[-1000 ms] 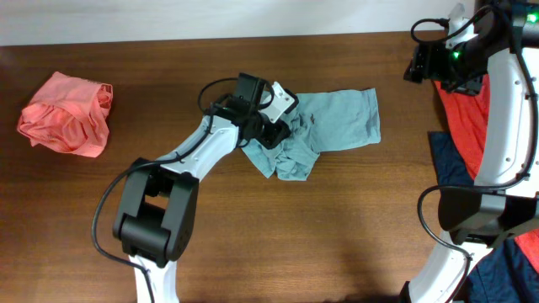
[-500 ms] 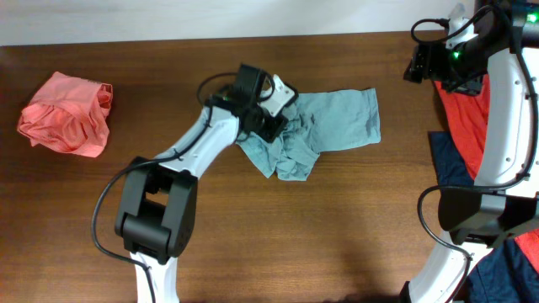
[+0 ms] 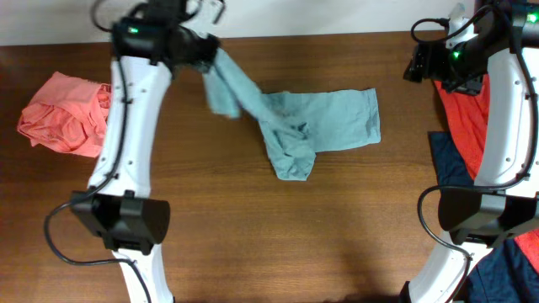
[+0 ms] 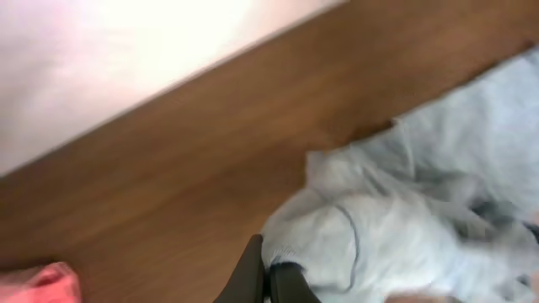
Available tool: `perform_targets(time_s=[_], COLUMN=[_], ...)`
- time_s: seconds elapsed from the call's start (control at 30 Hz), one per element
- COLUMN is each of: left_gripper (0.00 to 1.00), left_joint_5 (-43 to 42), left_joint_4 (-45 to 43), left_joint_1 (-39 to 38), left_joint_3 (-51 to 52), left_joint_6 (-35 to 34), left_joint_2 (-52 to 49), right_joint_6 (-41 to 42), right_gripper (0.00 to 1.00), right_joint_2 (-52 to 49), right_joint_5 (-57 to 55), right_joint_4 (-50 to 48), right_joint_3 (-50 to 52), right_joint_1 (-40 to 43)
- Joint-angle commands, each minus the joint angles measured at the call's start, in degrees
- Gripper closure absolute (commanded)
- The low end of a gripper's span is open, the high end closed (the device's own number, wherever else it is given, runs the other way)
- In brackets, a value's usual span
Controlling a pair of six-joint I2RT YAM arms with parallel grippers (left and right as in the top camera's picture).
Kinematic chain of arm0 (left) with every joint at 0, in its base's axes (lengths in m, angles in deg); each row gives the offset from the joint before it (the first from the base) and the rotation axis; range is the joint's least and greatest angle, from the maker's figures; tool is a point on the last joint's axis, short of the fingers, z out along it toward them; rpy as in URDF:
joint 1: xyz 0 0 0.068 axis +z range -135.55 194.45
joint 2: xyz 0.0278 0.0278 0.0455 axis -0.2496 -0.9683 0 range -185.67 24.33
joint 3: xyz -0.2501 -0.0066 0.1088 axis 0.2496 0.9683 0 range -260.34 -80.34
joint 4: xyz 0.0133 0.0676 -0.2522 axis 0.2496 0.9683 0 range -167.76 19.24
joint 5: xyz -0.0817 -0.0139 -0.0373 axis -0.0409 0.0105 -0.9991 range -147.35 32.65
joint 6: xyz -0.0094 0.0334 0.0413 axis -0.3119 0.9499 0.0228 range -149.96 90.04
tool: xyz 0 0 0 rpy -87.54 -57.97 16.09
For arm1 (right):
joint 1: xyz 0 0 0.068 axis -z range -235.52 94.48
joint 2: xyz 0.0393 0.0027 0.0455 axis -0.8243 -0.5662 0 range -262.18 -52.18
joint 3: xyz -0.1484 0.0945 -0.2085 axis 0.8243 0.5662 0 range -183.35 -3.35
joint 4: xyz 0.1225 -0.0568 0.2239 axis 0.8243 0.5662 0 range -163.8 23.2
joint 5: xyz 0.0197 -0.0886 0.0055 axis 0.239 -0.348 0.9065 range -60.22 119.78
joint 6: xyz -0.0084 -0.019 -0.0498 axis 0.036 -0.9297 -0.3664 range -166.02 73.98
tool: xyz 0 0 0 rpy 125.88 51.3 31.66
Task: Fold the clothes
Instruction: 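Reach the right gripper to the shirt and grasp another edge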
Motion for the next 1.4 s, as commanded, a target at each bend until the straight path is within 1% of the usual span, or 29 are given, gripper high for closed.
perform_targets(time_s=[0.0,0.07,0.1,0.13,0.23,0.33,0.5,0.63,0.73,0.8,0.97,1.07,1.1,1.23,1.37], left_gripper=[0.99,0.99,0.99,0.99,0.99,0.99,0.99,0.99,0.99,0.99,0.99,0.99,0.99,0.99,0.99], left_joint_5=[1.7,1.7,1.7,1.7,1.7,1.7,1.7,1.7,1.6,1.6,0.7,0.7,0.7,0.4,-0.1], left_joint_4=[1.2,1.0,0.9,0.5,-0.2,-1.3,-2.5,-3.6,-4.0,-4.1,-4.1,-4.1,-4.1,-4.1,-4.1], left_joint_1=[0.6,0.6,0.6,0.6,0.6,0.6,0.6,0.9,1.9,3.0,3.4,3.4,3.4,3.4,3.4], left_joint_3=[-3.5,-4.3,-4.6,-4.9,-4.9,-4.9,-4.9,-4.9,-4.9,-4.9,-4.9,-4.9,-4.9,-4.9,-4.9], left_joint_6=[1.5,1.5,1.5,1.5,1.5,1.5,1.4,0.7,-2.1,-4.9,-4.8,-4.8,-4.8,-4.8,-4.9], left_joint_2=[0.4,0.4,0.4,0.4,0.4,0.4,0.4,0.4,0.4,0.4,0.4,0.4,0.4,0.4,0.4], right_joint_6=[-3.1,-6.0,-6.9,-8.1,-8.3,-10.6,-11.1,-10.8,-10.4,-10.9,-14.6,-15.5,-15.6,-16.1,-17.1], right_gripper=[0.17,0.21,0.21,0.24,0.24,0.24,0.24,0.25,0.25,0.25,0.25,0.25,0.26,0.33,0.45], right_joint_2=[2.1,2.1,2.1,2.1,2.2,2.2,2.2,2.2,2.2,2.2,2.2,2.1,2.1,2.1,2.1], right_joint_5=[6.7,11.6,12.7,13.1,13.2,12.8,9.5,9.5,9.7,9.7,9.5,7.6,6.5,4.7,4.7], right_joint_4=[0.7,1.9,2.6,3.4,3.4,3.4,0.9,-6.5,-12.3,-18.9,-30.7,-38.0,-41.7,-50.9,-58.3], right_joint_3=[0.3,0.3,0.3,0.4,0.9,2.3,7.7,18.5,26.1,31.6,37.9,41.2,43.1,47.1,50.7], right_joint_1=[0.0,-0.4,-0.8,-1.9,-5.8,-11.0,-19.5,-25.4,-28.1,-30.4,-34.3,-36.1,-36.9,-38.1,-38.2])
